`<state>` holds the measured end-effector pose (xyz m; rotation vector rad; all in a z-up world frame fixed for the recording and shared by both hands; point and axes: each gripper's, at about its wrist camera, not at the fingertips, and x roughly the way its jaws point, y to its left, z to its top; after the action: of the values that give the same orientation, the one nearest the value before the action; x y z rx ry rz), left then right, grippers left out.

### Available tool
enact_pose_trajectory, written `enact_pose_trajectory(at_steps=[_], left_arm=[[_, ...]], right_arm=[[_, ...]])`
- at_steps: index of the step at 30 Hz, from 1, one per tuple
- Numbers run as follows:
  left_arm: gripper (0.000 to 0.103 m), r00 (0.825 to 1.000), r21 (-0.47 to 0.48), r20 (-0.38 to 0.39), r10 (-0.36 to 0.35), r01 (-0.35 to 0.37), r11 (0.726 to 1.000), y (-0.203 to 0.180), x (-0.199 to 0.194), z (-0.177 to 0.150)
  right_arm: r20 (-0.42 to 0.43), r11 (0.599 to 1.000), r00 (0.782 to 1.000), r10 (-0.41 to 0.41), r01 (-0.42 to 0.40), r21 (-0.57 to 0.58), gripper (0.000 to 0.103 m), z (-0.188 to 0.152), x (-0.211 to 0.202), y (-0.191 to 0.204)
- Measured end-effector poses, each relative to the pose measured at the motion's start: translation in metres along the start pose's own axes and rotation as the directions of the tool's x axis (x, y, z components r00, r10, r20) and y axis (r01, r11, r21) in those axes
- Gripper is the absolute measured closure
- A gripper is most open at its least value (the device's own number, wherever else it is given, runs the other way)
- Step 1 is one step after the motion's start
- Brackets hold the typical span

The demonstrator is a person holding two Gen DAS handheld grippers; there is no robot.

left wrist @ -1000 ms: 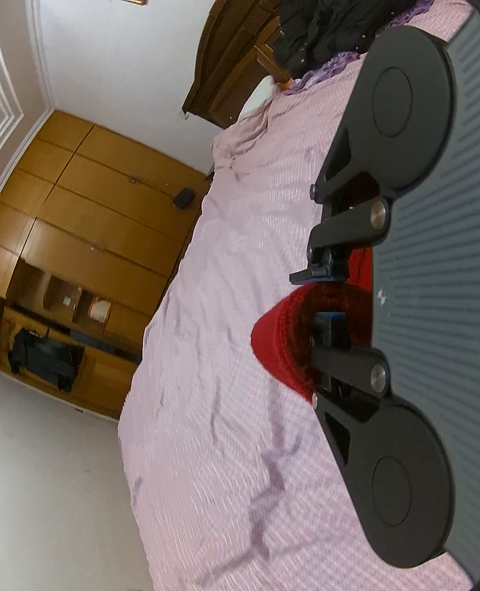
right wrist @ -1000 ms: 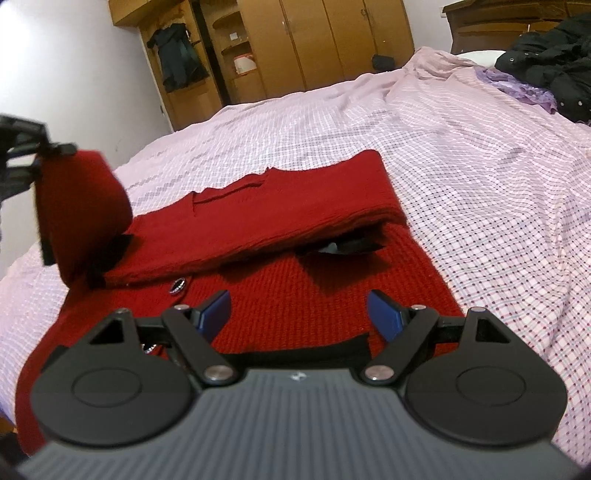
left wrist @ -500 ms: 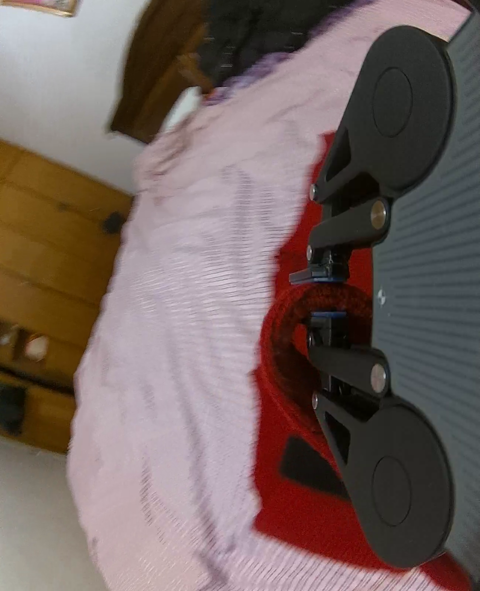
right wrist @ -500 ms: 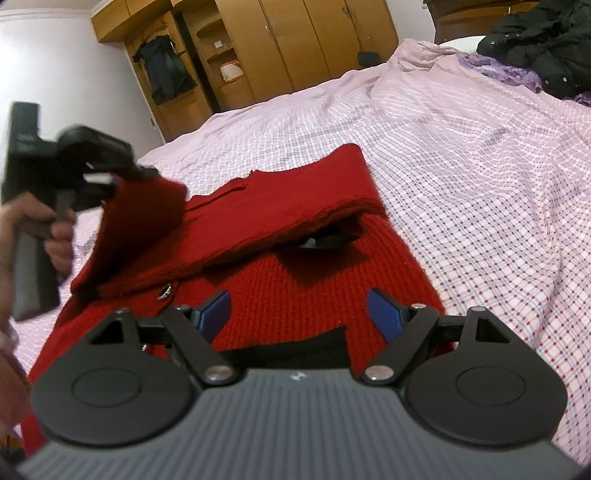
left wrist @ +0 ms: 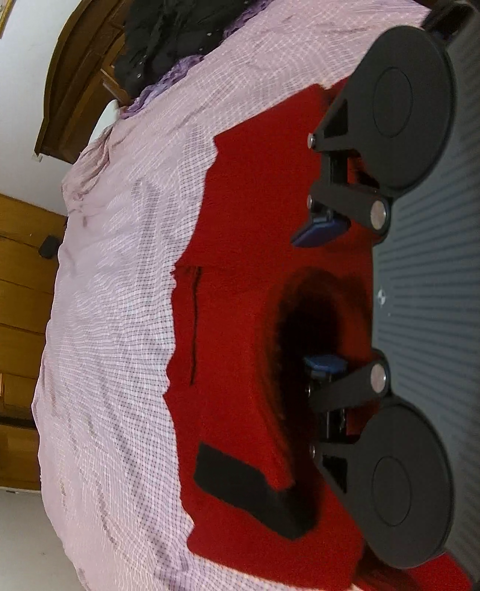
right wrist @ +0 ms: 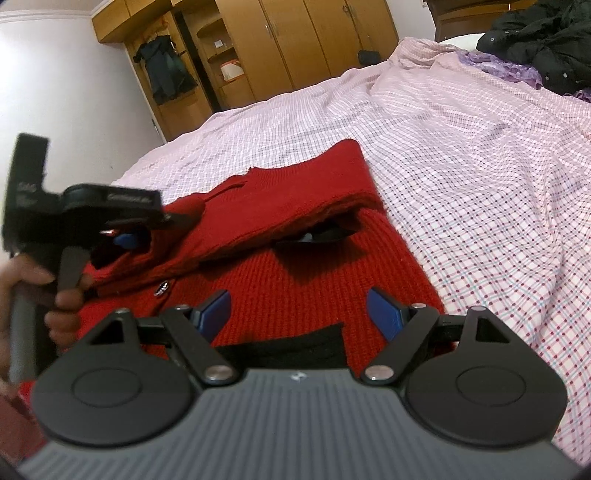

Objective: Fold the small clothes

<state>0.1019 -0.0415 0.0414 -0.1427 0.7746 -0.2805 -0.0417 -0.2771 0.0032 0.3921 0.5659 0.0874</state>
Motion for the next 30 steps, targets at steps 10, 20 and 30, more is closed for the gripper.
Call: enact_pose_trajectory(at_steps=[10,20,30], left_arm=[[0.031,0.993,-0.032,0.043,0.108,-0.106,0.994,0.037,-0.063,-0.030],[0.031,0.971,-0.121,0.035,0.237,-0.232,0.965,0.092,-0.084,-0.048],[0.031,0.977,-0.175,0.020,0.212,-0.205,0.963,0.109,-0.085,-0.056]], right_arm=[[-0.021,1.000,1.000,0.007,-0.007,-0.006,0.021,0.007,0.000,0.005],[-0.010,0.982,0.994,0.111,-0.111,-0.152,0.021,0.047,0.011,0.056],[-0.095,0.925,0.971,0.218,-0.237,-0.298,0.021,0.073,0.049,0.133]])
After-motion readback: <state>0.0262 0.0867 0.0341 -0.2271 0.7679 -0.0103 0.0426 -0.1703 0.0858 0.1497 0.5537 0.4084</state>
